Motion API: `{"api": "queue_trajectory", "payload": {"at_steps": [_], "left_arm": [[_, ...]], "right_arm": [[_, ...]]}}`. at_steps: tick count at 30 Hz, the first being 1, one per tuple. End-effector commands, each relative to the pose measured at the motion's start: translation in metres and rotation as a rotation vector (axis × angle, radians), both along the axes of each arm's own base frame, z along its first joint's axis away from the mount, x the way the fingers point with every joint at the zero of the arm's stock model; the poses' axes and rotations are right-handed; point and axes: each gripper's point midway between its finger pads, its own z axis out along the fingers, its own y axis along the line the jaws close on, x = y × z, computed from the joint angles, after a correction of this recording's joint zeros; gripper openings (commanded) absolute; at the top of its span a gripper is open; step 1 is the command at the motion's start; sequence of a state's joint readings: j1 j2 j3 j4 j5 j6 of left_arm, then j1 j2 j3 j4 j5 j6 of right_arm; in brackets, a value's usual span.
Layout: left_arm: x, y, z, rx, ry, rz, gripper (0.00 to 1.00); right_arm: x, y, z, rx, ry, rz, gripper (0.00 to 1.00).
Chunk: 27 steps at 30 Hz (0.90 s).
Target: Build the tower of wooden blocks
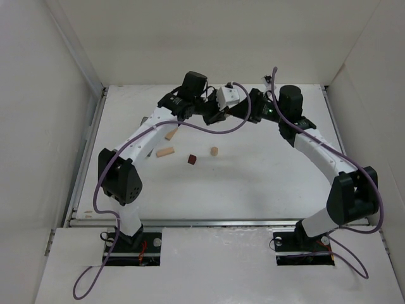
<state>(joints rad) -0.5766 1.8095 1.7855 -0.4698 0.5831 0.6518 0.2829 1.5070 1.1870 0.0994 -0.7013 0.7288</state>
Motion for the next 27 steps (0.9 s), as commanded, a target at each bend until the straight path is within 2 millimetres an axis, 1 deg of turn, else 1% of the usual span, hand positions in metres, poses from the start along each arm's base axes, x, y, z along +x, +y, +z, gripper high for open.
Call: {"api": "queue_trajectory", "payload": {"at_steps": [1, 2, 3, 4, 5, 6, 7, 8, 9, 12, 13, 14, 16, 17, 19, 20, 22, 23, 24, 25, 27], "left_arm": [[-0.016, -0.004, 0.014, -0.016, -0.017, -0.014, 0.0], [-0.02, -0.006, 0.01, -0.01, -0.008, -0.023, 0.0], [-0.02, -0.005, 0.006, 0.0, -0.003, -0.016, 0.0], [-0.023, -0.008, 0.006, 0.0, -0.003, -0.025, 0.0], [-0.023, -0.008, 0.006, 0.0, -0.003, -0.025, 0.0], [-0.027, -0.011, 0.006, -0.004, 0.007, -0.028, 0.0], [-0.028, -0.011, 0.01, -0.009, -0.001, -0.028, 0.0], [-0.025, -0.011, 0.011, -0.015, -0.003, -0.014, 0.0], [-0.026, -0.01, 0.008, -0.01, 0.005, -0.014, 0.0], [-0.02, -0.007, 0.008, 0.001, -0.009, 0.023, 0.0], [-0.019, -0.006, 0.007, 0.005, -0.012, 0.031, 0.0], [-0.017, -0.007, 0.009, -0.001, -0.019, 0.031, 0.0], [-0.016, -0.006, 0.008, 0.001, -0.015, 0.044, 0.0], [-0.017, -0.005, 0.013, -0.004, -0.023, 0.044, 0.0], [-0.018, -0.005, 0.013, -0.007, -0.015, 0.049, 0.0], [-0.018, -0.005, 0.013, -0.007, -0.015, 0.049, 0.0], [-0.016, -0.004, 0.012, -0.003, -0.019, 0.058, 0.0], [-0.016, -0.004, 0.012, -0.003, -0.019, 0.058, 0.0], [-0.016, -0.004, 0.012, -0.003, -0.019, 0.058, 0.0], [-0.016, -0.004, 0.012, -0.003, -0.019, 0.058, 0.0], [-0.017, -0.004, 0.008, 0.003, -0.012, 0.058, 0.0]], "right_arm": [[-0.002, 0.01, 0.035, 0.063, -0.096, 0.022, 0.72], [-0.002, 0.012, 0.035, 0.061, -0.096, 0.019, 0.7], [0.0, 0.013, 0.031, 0.058, -0.086, 0.019, 0.69], [0.004, 0.013, 0.027, 0.059, -0.069, 0.004, 0.66], [0.001, 0.017, 0.027, 0.06, -0.068, 0.014, 0.64], [0.002, 0.016, 0.023, 0.055, -0.06, 0.004, 0.62], [0.001, 0.02, 0.017, 0.05, -0.043, 0.012, 0.59], [0.0, 0.02, 0.015, 0.046, -0.033, 0.012, 0.56], [0.002, 0.019, 0.014, 0.039, -0.042, 0.003, 0.55], [0.001, 0.015, 0.006, -0.001, -0.029, -0.009, 0.55], [-0.002, 0.014, 0.008, -0.006, -0.035, -0.008, 0.55], [-0.001, 0.012, 0.009, -0.017, -0.047, -0.019, 0.52], [-0.002, 0.011, 0.007, -0.021, -0.035, -0.019, 0.52], [-0.002, 0.011, 0.009, -0.022, -0.033, -0.019, 0.52], [-0.003, 0.011, -0.003, -0.051, -0.011, -0.013, 0.52], [-0.001, 0.009, -0.003, -0.062, -0.013, -0.025, 0.52], [0.001, 0.006, -0.008, -0.082, -0.001, -0.042, 0.52], [-0.003, 0.009, -0.003, -0.083, -0.02, -0.032, 0.5], [-0.003, 0.009, -0.003, -0.083, -0.021, -0.032, 0.47], [-0.003, 0.009, -0.003, -0.083, -0.021, -0.032, 0.41], [-0.003, 0.009, -0.004, -0.088, -0.028, -0.03, 0.35]]}}
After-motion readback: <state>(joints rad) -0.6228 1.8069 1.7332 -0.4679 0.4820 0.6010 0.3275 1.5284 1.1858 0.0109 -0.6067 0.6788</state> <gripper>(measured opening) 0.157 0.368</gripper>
